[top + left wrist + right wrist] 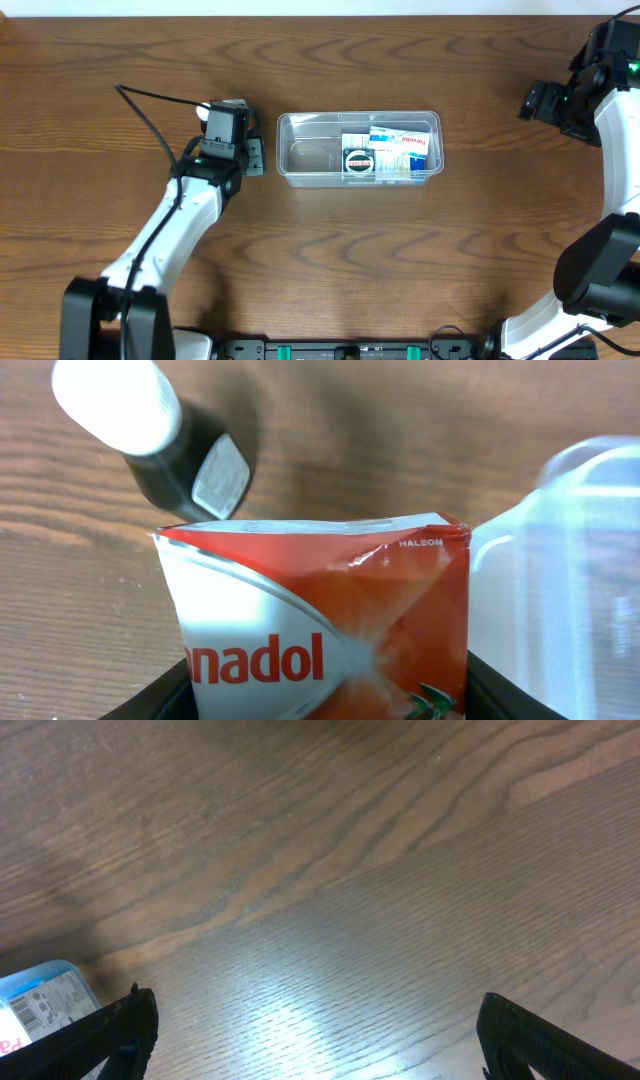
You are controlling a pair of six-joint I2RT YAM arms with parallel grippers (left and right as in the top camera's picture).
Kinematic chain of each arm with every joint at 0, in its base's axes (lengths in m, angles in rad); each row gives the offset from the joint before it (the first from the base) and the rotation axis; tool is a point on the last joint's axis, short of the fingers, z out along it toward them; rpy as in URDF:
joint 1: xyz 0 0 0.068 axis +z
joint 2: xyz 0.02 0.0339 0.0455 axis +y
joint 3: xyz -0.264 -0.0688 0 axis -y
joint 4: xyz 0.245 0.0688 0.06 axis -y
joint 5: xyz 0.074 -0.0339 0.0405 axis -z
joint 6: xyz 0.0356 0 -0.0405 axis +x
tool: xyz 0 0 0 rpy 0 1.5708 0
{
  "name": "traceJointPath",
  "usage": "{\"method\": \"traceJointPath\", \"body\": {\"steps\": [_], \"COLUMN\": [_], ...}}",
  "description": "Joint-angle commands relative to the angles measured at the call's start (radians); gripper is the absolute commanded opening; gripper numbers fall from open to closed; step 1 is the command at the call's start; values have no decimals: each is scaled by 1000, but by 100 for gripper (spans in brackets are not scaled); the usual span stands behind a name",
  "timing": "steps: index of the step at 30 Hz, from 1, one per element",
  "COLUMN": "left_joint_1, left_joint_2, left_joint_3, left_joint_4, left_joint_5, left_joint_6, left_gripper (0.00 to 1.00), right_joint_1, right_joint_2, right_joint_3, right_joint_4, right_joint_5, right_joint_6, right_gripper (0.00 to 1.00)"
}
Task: Pack container
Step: 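Lift the red box and carry it over the container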
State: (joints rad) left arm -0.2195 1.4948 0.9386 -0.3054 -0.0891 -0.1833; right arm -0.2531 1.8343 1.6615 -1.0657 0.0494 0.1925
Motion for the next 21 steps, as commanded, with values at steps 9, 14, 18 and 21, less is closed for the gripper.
{"method": "traceJointPath", "body": {"steps": [9,14,18,21], "left_joint_1": [-70,-129,-177,-214], "left_joint_2": [-181,-202,-192,-179], "left_joint_3": [16,78,164,228], "left_joint_4": [0,-23,-66,-80], "left_joint_5": [-9,-9,-9,-9], "left_joint_6": [-111,-111,-134,-137], "left_gripper": [60,59,55,55], "right_joint_1": [-3,-3,-3,-3], "right_joint_2": [-11,-11,-11,-11], "right_joint_3": [12,12,12,12], "right_joint_4": [-2,-2,-2,-2], "right_joint_5": [7,7,7,7], "right_joint_6": [-14,-14,-14,-14], "right_gripper": [99,99,99,99]}}
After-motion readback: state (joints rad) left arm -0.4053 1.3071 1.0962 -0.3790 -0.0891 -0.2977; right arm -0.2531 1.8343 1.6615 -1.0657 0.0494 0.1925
